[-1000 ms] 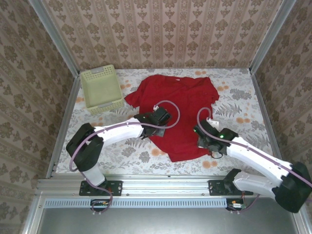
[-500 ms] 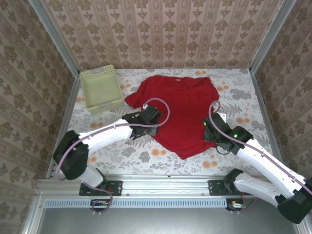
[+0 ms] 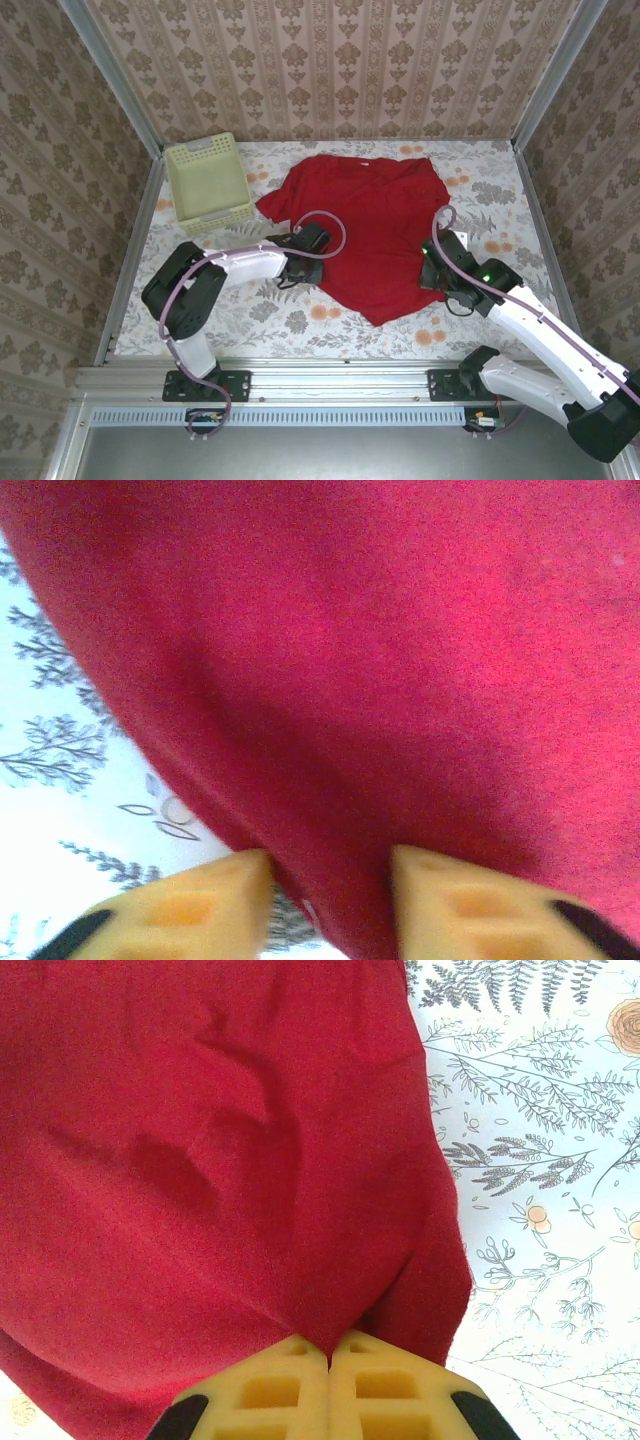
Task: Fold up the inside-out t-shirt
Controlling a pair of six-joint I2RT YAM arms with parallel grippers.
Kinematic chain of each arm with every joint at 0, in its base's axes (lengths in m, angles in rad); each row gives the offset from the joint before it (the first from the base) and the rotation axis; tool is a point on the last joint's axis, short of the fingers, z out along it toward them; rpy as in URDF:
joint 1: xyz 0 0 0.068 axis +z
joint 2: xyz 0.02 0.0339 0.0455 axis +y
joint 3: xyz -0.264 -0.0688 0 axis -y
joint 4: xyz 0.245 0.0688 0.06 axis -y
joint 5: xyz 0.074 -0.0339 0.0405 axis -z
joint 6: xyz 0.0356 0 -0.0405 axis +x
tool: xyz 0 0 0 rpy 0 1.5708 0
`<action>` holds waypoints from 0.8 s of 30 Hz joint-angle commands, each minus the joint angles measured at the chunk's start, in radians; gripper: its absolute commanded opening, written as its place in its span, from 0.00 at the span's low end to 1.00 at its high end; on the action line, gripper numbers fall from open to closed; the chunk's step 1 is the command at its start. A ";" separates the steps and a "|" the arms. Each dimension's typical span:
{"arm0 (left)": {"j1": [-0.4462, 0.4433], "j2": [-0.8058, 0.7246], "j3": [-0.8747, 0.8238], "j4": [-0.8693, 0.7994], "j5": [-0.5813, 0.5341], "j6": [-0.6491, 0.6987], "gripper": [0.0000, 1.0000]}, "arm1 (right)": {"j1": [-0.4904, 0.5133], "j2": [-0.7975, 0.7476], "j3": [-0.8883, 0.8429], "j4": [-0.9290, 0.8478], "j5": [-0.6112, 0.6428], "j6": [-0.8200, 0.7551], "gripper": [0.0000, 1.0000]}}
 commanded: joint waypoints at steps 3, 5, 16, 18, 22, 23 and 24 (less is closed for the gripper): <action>0.003 -0.009 0.055 -0.014 0.014 0.017 0.08 | -0.034 -0.019 0.001 -0.015 0.003 -0.030 0.00; -0.003 -0.050 0.091 -0.084 -0.038 0.038 0.00 | -0.054 -0.029 0.012 -0.027 0.003 -0.045 0.00; -0.126 -0.310 0.332 -0.469 -0.384 0.126 0.00 | -0.084 -0.079 0.148 -0.096 -0.025 -0.129 0.00; -0.090 -0.284 0.355 -0.487 -0.369 0.138 0.00 | -0.085 -0.053 0.127 -0.057 -0.039 -0.127 0.00; 0.009 -0.158 0.399 -0.476 -0.284 0.172 0.00 | -0.131 0.067 0.080 0.035 -0.086 -0.114 0.00; 0.027 -0.115 0.414 -0.465 -0.276 0.187 0.00 | -0.147 0.097 0.074 0.059 -0.101 -0.113 0.00; 0.040 -0.074 0.431 -0.457 -0.275 0.199 0.04 | -0.167 0.135 0.067 0.092 -0.122 -0.116 0.00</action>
